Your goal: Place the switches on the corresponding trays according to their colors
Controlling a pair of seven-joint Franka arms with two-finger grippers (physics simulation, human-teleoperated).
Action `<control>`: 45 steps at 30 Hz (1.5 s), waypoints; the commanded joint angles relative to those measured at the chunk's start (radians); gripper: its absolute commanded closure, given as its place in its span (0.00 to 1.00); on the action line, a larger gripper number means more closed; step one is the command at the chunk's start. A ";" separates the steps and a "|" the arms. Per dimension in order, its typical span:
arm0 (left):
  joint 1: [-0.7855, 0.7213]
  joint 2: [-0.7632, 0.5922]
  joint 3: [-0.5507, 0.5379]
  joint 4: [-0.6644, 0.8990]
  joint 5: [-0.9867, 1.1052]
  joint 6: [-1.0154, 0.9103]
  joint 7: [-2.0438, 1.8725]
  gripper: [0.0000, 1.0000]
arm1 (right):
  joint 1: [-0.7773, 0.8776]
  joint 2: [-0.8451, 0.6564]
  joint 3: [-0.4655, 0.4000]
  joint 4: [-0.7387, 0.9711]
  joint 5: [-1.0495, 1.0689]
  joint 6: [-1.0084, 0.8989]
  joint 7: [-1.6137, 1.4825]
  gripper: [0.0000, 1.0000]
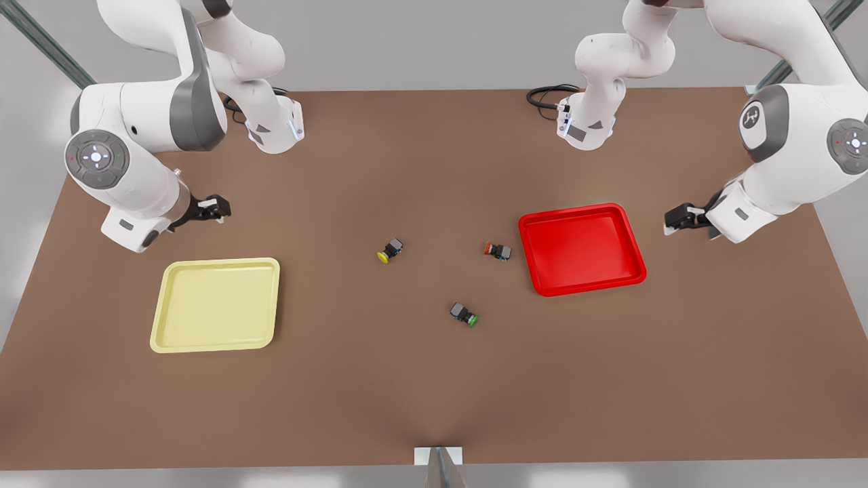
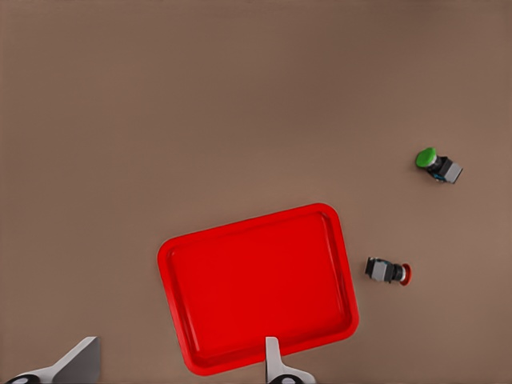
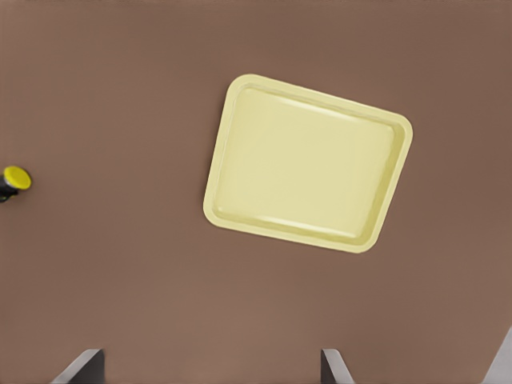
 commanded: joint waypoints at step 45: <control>-0.603 0.274 -0.014 -0.721 -0.059 1.056 -2.163 0.00 | 0.579 0.335 0.017 -0.684 0.248 1.266 1.842 0.00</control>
